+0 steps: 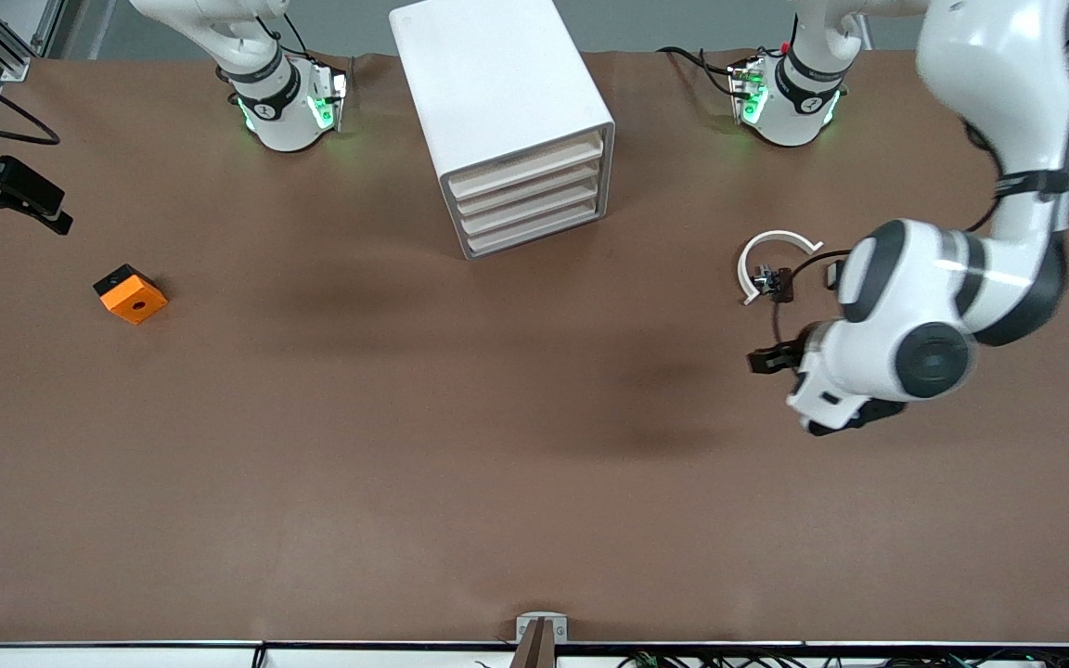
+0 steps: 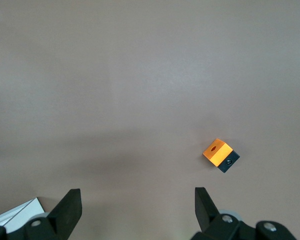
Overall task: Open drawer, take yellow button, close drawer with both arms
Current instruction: 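Reach the left gripper toward the white cabinet's drawer handle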
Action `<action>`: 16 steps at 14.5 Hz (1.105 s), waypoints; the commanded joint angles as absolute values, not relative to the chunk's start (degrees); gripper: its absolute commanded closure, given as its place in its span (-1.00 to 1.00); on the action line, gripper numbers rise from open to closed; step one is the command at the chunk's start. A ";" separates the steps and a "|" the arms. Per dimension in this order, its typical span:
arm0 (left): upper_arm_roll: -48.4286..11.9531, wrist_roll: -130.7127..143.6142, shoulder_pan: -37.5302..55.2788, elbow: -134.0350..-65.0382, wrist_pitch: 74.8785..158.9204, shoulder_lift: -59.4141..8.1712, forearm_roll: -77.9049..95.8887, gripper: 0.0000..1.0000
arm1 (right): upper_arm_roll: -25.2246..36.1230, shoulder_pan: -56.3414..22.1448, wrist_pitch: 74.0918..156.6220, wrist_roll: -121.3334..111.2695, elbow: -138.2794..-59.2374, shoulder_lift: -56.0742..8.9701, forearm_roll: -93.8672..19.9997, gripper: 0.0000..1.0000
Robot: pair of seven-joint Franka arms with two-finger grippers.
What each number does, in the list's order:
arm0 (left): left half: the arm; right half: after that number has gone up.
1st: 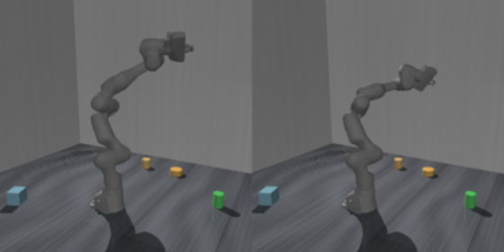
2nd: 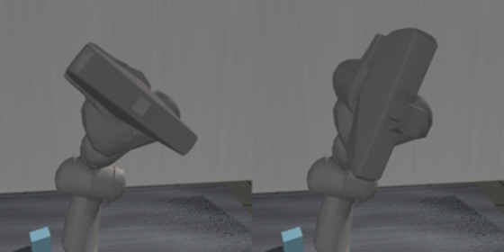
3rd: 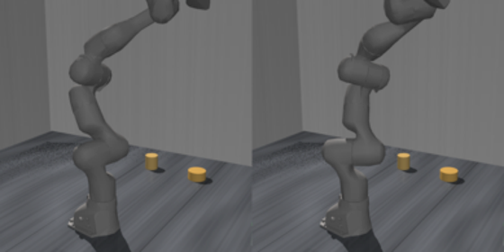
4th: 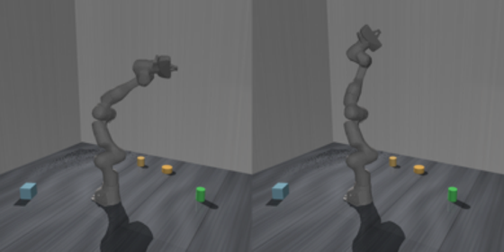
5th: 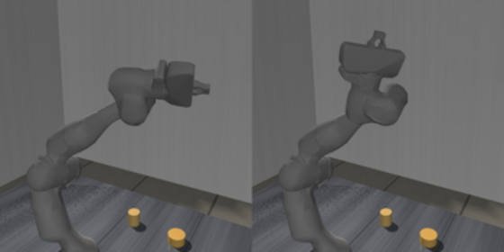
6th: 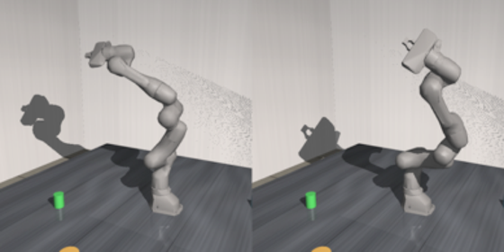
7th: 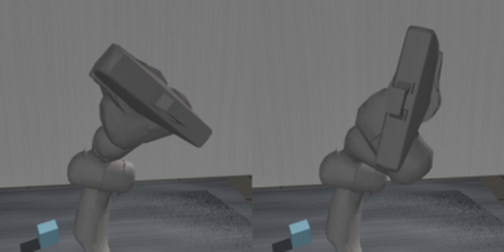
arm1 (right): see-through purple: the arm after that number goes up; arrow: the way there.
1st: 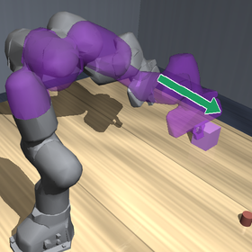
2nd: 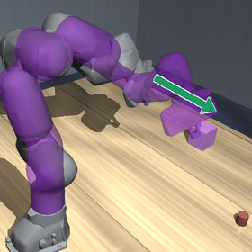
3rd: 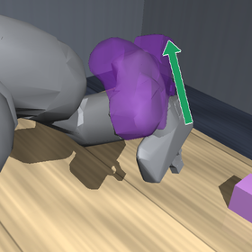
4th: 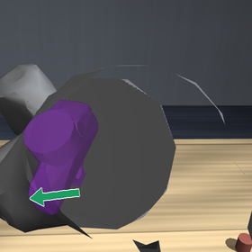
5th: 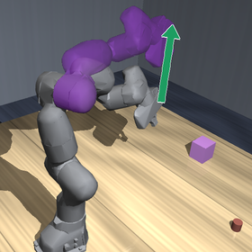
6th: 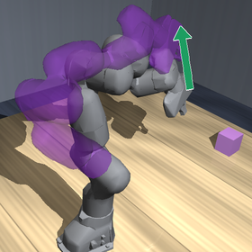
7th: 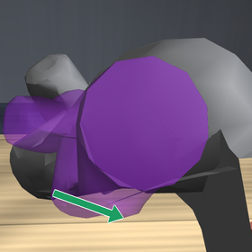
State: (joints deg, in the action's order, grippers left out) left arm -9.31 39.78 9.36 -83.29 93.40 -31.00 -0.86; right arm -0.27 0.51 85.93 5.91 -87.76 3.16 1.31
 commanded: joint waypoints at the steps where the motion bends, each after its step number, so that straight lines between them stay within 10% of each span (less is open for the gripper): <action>1: -9.14 56.98 13.96 -80.16 92.29 -34.80 0.69 -1.00 | -0.79 0.79 86.39 5.89 -86.66 2.55 1.93 -1.00; 16: -9.23 109.40 28.99 -80.51 79.89 -39.64 26.80 -1.00 | -1.14 -8.86 86.05 13.36 -87.97 0.70 1.14 -1.00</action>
State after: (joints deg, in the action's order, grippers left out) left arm -9.60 105.29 25.97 -82.14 81.38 -39.16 25.11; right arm -1.33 -6.89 87.15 11.08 -87.84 0.87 1.24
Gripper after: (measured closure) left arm 0.000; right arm 0.000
